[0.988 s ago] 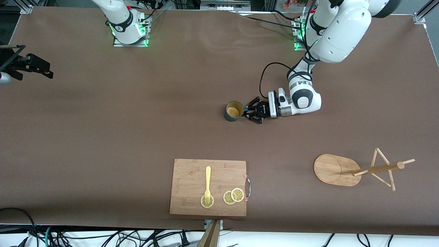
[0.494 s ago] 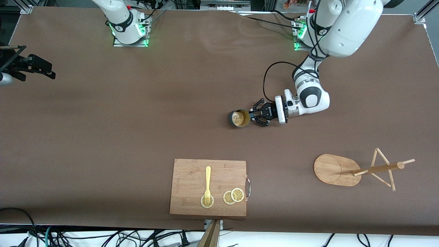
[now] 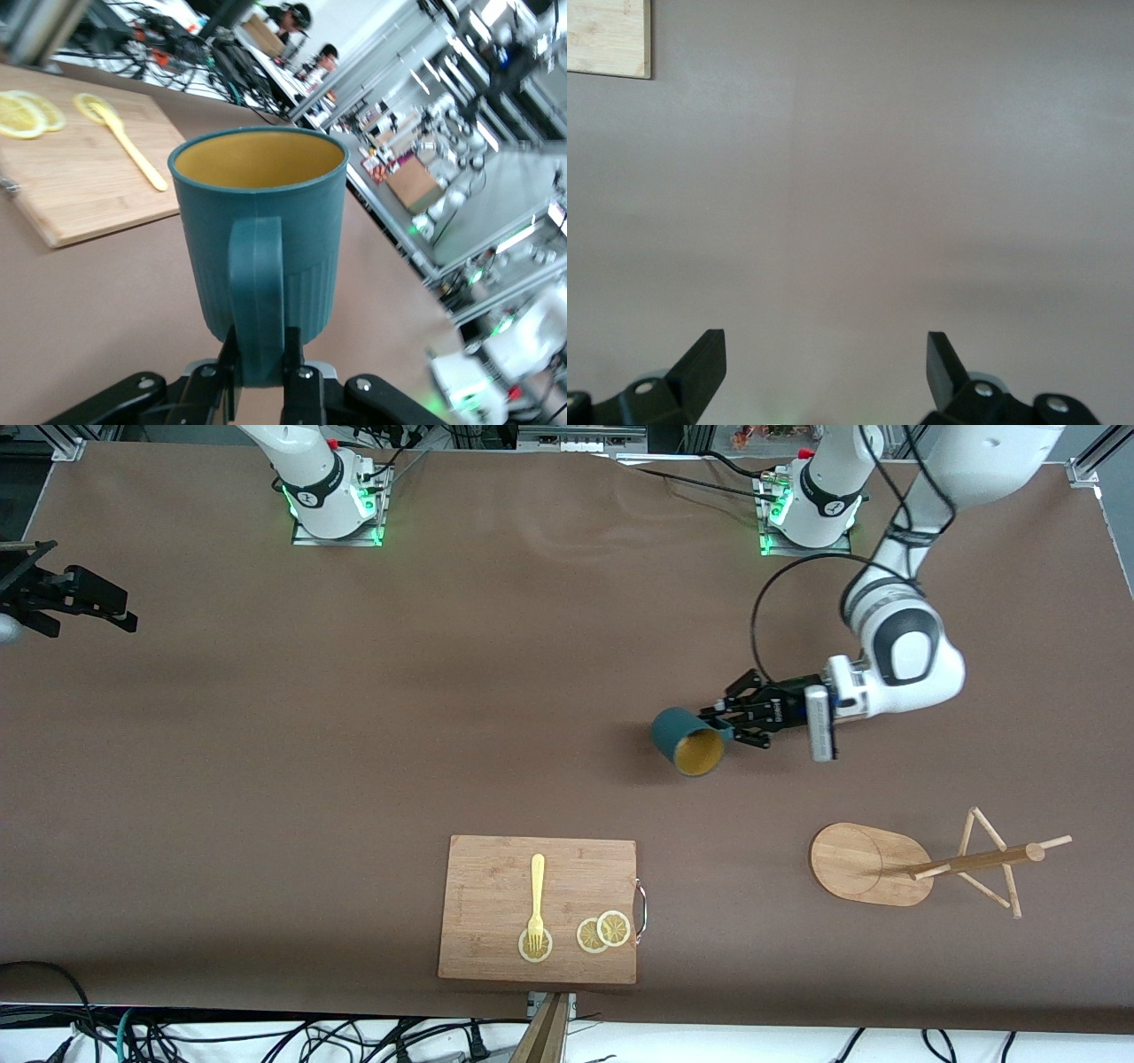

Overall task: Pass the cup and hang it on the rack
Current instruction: 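Lift the mug by its handle with the left gripper toward the rack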

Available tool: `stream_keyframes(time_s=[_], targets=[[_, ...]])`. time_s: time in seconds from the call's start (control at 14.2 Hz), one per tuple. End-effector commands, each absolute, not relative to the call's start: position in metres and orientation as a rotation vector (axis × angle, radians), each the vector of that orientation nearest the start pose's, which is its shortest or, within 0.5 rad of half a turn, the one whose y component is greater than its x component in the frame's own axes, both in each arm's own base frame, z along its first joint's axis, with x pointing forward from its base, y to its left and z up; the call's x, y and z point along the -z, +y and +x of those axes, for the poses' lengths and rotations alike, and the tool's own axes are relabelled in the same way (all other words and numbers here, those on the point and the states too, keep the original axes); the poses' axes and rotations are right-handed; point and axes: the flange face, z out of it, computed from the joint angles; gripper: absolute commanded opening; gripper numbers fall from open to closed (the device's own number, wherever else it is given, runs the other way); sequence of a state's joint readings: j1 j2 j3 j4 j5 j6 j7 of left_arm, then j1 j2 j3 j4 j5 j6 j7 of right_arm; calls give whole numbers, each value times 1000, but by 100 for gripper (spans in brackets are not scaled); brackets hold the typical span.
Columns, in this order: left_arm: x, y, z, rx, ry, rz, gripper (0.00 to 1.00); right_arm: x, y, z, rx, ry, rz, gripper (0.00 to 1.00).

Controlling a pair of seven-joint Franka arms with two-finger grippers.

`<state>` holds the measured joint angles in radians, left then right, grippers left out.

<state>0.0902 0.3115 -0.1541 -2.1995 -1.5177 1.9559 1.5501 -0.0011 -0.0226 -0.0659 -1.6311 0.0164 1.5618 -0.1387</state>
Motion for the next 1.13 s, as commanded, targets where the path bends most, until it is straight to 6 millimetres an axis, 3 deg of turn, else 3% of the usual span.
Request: stream_keyframes(time_s=[0.0,0.21,0.49,0.85,1.06], targets=[[-276,-50,525,-424,-309,1844,0,-612,-42,544,-72,-105,-3113,100],[-291,10,520,-298,-156,1820,0,-611,-42,545,-77,-105,-3112,100],[-305,74,509,-157,109,1750,0,-610,-42,545,-79,-103,-3112,100],[-319,131,514,-30,362,1628,0,-610,-42,545,-79,-98,-3112,100],[-313,146,518,-58,435,1529,0,-610,-42,545,-80,-96,-3112,100]])
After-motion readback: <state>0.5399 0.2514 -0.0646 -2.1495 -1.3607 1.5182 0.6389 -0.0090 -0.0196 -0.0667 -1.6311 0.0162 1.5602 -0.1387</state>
